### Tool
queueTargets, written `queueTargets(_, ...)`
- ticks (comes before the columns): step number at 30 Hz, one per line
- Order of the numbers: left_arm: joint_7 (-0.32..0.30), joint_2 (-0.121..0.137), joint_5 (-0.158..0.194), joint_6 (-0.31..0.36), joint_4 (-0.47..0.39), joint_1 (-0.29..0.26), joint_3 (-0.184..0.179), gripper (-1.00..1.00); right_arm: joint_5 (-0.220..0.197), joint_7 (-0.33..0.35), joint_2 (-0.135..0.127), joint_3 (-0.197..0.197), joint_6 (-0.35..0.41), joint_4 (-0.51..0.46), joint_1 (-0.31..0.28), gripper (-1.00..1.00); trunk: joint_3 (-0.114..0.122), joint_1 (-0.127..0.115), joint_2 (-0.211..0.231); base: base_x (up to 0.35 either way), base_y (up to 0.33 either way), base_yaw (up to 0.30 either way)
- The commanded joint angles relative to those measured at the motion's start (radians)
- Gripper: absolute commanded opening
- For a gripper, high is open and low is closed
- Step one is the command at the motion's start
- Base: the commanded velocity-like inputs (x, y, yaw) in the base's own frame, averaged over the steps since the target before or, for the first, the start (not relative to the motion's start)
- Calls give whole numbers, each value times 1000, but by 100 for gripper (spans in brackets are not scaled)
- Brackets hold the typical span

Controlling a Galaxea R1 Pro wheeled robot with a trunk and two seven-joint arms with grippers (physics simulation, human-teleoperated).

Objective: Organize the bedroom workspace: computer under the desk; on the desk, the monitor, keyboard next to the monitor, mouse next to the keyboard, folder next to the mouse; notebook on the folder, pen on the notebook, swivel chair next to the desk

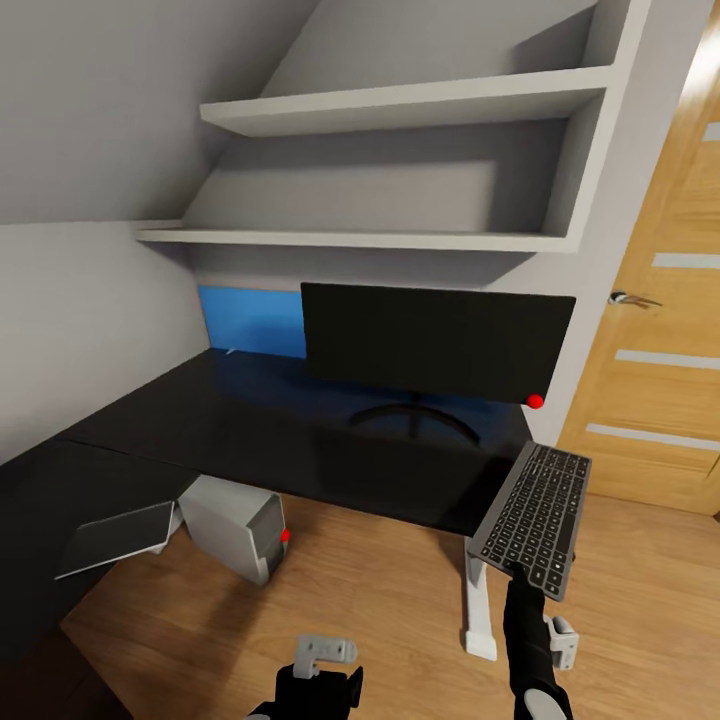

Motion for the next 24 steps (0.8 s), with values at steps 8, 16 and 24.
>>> queueTargets(8,11,1,8,1,-1,-1,-3,100,-12,10,0,3,-4,0,-1,-100,-14,15,-29,0,0,0)
queueTargets(16,12,1,7,1,-1,-1,-2,100,-11,10,-1,4,-4,0,-1,-100,-39,46,-85,0,0,0)
queueTargets(24,10,1,10,1,-1,-1,-1,100,-9,8,-1,4,-4,0,-1,-100,-39,46,-85,0,0,0)
